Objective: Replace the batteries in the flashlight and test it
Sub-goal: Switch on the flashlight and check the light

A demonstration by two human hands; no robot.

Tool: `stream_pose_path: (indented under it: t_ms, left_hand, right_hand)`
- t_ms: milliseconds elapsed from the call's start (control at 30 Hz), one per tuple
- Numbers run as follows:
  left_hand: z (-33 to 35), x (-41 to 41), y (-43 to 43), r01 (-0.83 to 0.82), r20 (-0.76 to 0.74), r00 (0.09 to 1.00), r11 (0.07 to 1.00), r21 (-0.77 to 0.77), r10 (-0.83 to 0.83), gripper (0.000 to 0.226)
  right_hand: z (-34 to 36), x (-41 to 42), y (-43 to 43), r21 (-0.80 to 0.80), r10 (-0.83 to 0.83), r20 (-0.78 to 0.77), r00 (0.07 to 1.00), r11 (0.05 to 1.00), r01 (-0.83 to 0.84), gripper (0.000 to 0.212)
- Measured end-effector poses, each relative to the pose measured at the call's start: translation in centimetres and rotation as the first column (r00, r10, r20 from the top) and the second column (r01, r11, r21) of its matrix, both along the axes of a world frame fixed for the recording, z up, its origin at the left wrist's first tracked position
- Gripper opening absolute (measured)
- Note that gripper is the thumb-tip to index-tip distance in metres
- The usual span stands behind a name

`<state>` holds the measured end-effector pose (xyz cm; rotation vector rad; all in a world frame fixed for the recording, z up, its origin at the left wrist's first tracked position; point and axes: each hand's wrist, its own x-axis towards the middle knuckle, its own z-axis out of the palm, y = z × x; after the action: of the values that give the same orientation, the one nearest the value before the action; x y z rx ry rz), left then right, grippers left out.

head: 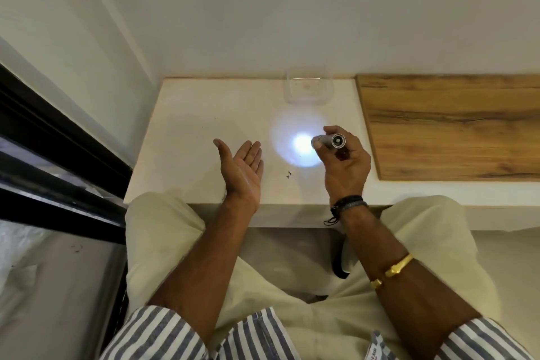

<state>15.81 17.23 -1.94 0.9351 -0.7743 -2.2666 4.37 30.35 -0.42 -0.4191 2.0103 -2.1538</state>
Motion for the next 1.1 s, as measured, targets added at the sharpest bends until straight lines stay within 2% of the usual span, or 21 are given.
stream_pose_path:
  t_ms: [133, 267, 333, 433, 533, 667, 833, 1000, 1100]
  left_hand:
    - [0.04, -0.07, 0.14, -0.021, 0.023, 1.000, 1.000, -0.023, 0.021, 0.096]
    - [0.08, -0.05, -0.04, -0.047, 0.028, 0.998, 0.999, -0.021, 0.048, 0.097]
    - [-0.01, 0.09, -0.19, -0.067, 0.024, 0.997, 0.998, 0.000, 0.067, 0.097]
    - [-0.16, 0.20, -0.30, -0.088, 0.024, 0.996, 0.996, 0.006, 0.088, 0.097]
    - [-0.22, 0.11, -0.17, -0.090, 0.040, 0.995, 0.996, -0.009, 0.090, 0.097]
    - [-0.26, 0.02, -0.03, -0.082, 0.045, 0.996, 0.996, -0.021, 0.083, 0.095]
    - [-0.26, 0.27, -0.25, -0.083, 0.031, 0.996, 0.997, -0.001, 0.083, 0.096]
    - [-0.31, 0.29, -0.25, -0.085, 0.030, 0.996, 0.996, 0.001, 0.085, 0.096]
    - [-0.31, 0.32, -0.16, -0.075, 0.026, 0.997, 0.997, 0.000, 0.075, 0.095]
  right_hand:
    - [0.38, 0.18, 0.12, -0.050, -0.006, -0.056, 0.998, 0.999, 0.003, 0.033]
    - [0.51, -0.26, 0.15, -0.093, 0.037, 0.057, 0.998, 0.995, -0.032, 0.027]
    - [0.62, -0.24, 0.18, -0.075, 0.017, 0.110, 0.994, 0.997, -0.008, 0.019]
    - [0.50, -0.01, 0.25, 0.020, -0.069, 0.064, 0.996, 0.998, 0.068, 0.012]
    - [0.59, 0.15, 0.33, 0.016, -0.075, 0.030, 0.997, 0.997, 0.074, 0.017]
    - [0.67, -0.06, 0.52, -0.041, 0.041, -0.014, 0.999, 0.998, -0.042, 0.033]
    - [0.50, -0.25, 0.36, -0.075, 0.071, 0.142, 0.987, 0.995, -0.061, 0.024]
    - [-0.05, -0.47, 0.48, -0.002, -0.005, 0.144, 0.990, 1.000, 0.005, 0.017]
    - [-0.25, -0.75, 0.48, -0.042, -0.027, 0.167, 0.986, 0.999, 0.034, 0.013]
